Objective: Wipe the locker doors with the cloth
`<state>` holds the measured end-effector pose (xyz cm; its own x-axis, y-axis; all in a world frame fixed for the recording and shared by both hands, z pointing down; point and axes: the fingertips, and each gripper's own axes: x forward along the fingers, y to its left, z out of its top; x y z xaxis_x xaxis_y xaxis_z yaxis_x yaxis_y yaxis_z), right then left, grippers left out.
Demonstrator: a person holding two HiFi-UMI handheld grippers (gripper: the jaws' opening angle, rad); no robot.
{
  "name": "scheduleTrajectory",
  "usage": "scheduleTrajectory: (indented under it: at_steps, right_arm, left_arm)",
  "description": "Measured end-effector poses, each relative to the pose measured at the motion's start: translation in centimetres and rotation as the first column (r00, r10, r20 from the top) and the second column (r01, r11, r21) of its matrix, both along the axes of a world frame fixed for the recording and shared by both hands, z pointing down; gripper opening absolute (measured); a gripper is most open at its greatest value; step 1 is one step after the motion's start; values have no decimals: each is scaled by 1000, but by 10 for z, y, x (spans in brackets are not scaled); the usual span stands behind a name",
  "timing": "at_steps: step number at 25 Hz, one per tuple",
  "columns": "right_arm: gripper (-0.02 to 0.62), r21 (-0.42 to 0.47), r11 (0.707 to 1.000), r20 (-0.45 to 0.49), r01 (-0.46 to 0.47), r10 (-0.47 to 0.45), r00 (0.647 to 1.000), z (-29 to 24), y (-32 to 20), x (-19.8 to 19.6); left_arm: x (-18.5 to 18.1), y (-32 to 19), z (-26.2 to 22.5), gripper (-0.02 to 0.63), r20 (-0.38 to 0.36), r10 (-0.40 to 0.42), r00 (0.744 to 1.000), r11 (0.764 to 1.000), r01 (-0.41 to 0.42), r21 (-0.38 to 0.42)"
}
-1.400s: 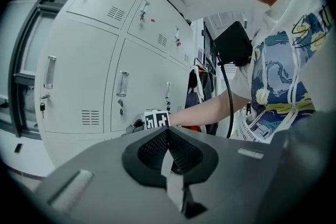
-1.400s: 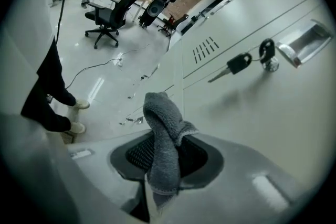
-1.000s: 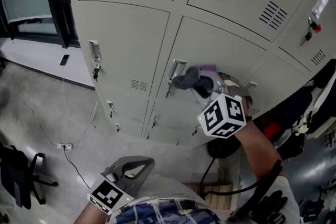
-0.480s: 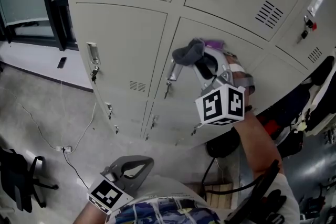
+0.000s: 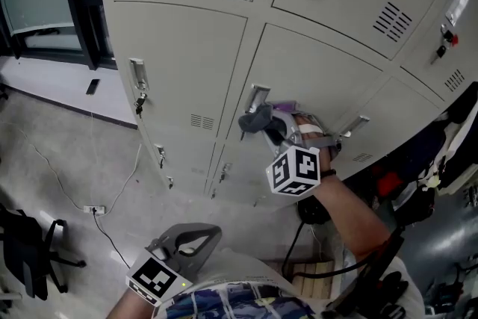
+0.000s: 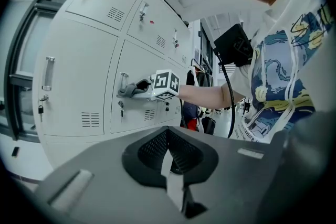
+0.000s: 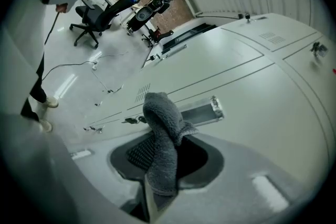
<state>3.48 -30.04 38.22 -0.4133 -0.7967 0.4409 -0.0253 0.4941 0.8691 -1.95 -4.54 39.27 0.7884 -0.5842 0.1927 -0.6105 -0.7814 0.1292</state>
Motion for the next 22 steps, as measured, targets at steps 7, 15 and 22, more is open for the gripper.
scheduleTrajectory:
  at_steps: [7, 15, 22]
  right_arm:
    - [110, -129, 992, -23, 1, -4, 1000, 48, 1, 1]
    - [114, -95, 995, 14, 16, -15, 1000, -28, 20, -2]
    - [114, 116, 993, 121, 22, -36, 992, -147, 13, -8]
  left_arm:
    - [-1, 1, -1, 2, 1, -1, 1000, 1000, 1, 0]
    - [1, 0, -2, 2, -5, 10, 1000, 1000, -10, 9]
    - [8, -2, -7, 2, -2, 39, 999, 999, -39, 28]
